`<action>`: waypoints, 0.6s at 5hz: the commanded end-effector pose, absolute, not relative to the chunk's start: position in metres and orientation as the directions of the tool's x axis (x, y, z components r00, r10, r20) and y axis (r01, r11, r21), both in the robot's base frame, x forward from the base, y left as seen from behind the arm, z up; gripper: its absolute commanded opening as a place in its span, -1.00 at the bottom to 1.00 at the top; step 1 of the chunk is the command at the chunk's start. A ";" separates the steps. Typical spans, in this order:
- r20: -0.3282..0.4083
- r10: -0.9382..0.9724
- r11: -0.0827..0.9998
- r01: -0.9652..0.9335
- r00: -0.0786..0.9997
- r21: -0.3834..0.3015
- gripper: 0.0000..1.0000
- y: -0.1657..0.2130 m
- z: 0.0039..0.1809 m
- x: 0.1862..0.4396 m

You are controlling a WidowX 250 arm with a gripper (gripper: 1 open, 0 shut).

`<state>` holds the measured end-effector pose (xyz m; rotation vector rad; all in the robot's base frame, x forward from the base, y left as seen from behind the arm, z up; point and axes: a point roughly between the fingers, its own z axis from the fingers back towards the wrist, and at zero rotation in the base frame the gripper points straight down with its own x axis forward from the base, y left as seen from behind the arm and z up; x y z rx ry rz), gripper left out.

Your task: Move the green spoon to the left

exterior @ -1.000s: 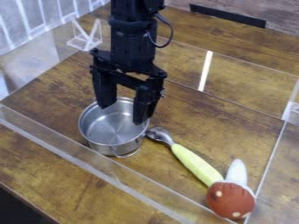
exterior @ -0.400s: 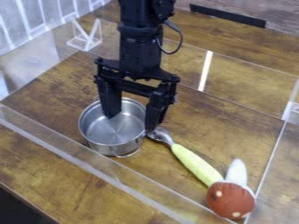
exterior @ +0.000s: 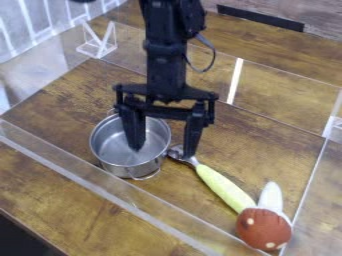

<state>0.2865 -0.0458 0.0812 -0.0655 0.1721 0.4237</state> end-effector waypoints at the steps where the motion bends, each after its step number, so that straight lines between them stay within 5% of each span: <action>1: -0.130 0.557 0.815 -0.570 0.820 -0.103 1.00 -0.059 0.083 0.291; 3: -0.165 0.831 0.502 -0.843 0.532 -0.190 1.00 -0.093 0.080 0.305</action>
